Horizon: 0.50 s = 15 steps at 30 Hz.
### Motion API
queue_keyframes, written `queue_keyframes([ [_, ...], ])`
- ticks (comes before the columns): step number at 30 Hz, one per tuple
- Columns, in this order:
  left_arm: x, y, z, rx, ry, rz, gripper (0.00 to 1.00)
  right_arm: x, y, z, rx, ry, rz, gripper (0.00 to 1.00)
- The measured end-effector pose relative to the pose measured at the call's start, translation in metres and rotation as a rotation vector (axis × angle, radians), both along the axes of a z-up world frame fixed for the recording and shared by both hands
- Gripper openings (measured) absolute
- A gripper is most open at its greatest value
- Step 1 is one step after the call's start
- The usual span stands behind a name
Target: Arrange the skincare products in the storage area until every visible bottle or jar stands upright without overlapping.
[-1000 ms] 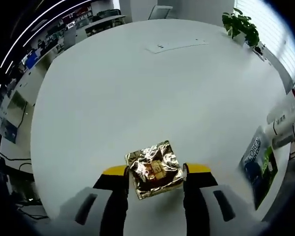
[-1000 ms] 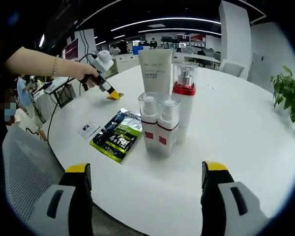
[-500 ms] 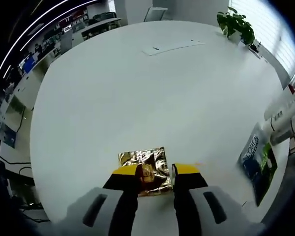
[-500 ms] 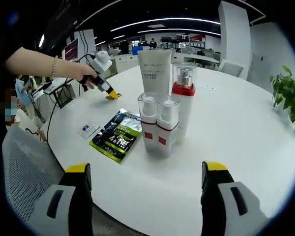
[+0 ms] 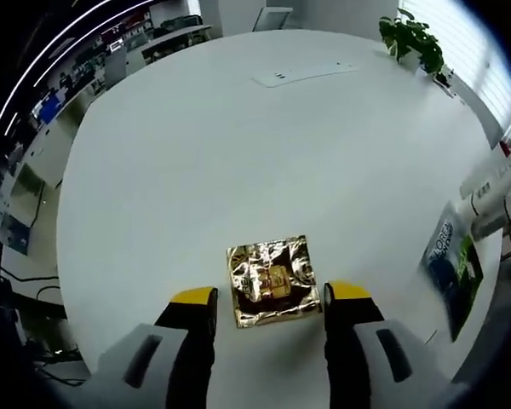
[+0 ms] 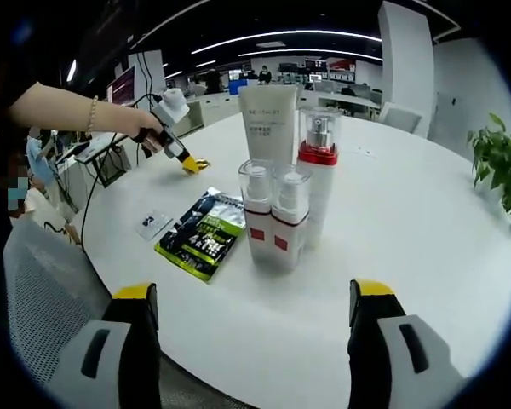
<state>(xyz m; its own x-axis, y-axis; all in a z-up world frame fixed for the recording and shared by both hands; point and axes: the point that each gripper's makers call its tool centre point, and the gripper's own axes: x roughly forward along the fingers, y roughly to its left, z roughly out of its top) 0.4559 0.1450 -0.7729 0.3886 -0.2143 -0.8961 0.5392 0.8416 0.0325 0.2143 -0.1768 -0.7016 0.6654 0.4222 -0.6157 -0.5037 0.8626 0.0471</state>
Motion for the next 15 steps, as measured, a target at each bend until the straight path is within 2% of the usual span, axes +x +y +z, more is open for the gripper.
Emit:
queue_keyframes([
  [7, -0.003, -0.002, 0.002, 0.001, 0.012, -0.025, 0.50, 0.000, 0.000, 0.000, -0.002, 0.001, -0.001, 0.92],
  [11, -0.005, -0.005, 0.003, -0.007, 0.011, -0.054, 0.44, 0.000, 0.000, 0.000, 0.000, 0.001, -0.003, 0.92],
  [15, -0.015, -0.007, 0.006, -0.005, 0.008, -0.065, 0.44, 0.000, -0.001, 0.000, -0.001, -0.001, -0.004, 0.92],
])
